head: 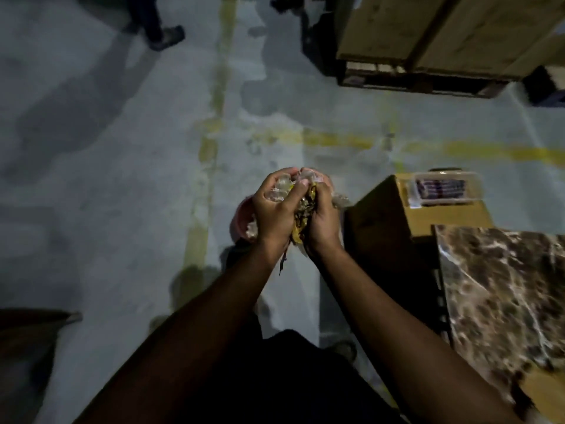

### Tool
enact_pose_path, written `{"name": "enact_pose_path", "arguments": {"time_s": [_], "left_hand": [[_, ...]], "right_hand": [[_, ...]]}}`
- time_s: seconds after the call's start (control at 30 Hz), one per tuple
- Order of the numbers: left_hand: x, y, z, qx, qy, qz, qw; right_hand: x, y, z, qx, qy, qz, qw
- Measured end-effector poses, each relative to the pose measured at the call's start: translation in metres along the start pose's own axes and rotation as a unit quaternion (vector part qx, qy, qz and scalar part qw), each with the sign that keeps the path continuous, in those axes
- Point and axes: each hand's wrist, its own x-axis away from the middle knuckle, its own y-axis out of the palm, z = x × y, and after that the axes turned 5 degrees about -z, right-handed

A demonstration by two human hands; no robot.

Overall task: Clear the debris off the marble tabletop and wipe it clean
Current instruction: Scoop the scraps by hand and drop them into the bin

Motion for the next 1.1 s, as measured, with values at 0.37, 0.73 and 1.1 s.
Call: {"name": "enact_pose_path", "arguments": {"time_s": [0.37,0.73,1.1], "left_hand": [[-0.104,-0.100,-0.047,-0.117,0.001,0.134,0.984],[-0.231,-0.154,-0.345,-0.052,-0.009,0.168,0.984],[-0.286,-0.217,-0.575,-0.365,0.087,0.010,0.927]], "right_hand": [[-0.097,0.071,0.114,0.063,0.060,-0.005,0.996],[-0.258,-0.033,0.356,0.133,0.067,-0.034,0.988],[-0.355,-0.163,0.564,0.389,-0.057,-0.161,0.905]]}}
